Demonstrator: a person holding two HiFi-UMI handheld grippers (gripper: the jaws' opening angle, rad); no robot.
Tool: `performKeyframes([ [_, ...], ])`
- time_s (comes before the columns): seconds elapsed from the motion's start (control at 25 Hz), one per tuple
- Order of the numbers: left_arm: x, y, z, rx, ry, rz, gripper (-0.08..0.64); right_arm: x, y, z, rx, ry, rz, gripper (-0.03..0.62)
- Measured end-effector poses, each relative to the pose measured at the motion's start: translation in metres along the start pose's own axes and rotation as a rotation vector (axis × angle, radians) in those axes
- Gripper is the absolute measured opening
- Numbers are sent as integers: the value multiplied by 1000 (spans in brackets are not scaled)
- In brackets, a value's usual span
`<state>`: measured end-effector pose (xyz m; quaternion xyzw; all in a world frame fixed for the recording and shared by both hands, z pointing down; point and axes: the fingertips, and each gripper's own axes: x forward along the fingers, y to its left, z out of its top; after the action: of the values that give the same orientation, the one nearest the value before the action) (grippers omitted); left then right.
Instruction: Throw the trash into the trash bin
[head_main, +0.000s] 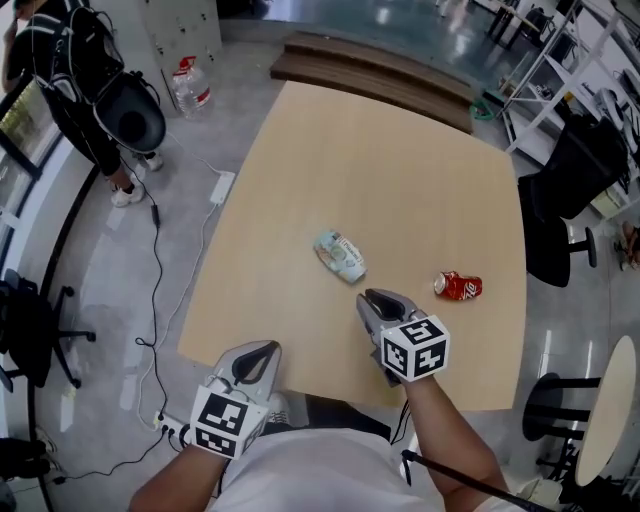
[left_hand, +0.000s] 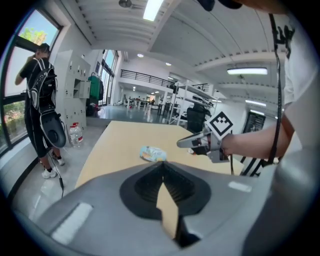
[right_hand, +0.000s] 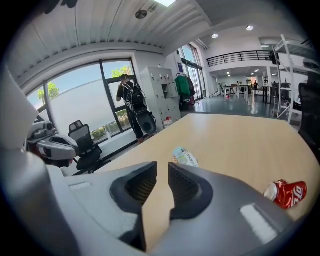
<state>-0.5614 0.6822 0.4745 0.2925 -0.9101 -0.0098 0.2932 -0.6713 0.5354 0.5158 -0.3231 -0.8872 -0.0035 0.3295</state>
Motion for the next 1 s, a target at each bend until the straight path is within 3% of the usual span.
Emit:
performKeyframes([
  [0.48,45,3,-5,-48,97,15,9,83,-76,-18,28,207,61,146],
  [0.76,50,-1,-14,-60,124,20,9,122,-87,-18,33,273,141,182],
  [1.0,49,0,-22,-82,150,15,9,144,-73,-25,42,366,277,186],
])
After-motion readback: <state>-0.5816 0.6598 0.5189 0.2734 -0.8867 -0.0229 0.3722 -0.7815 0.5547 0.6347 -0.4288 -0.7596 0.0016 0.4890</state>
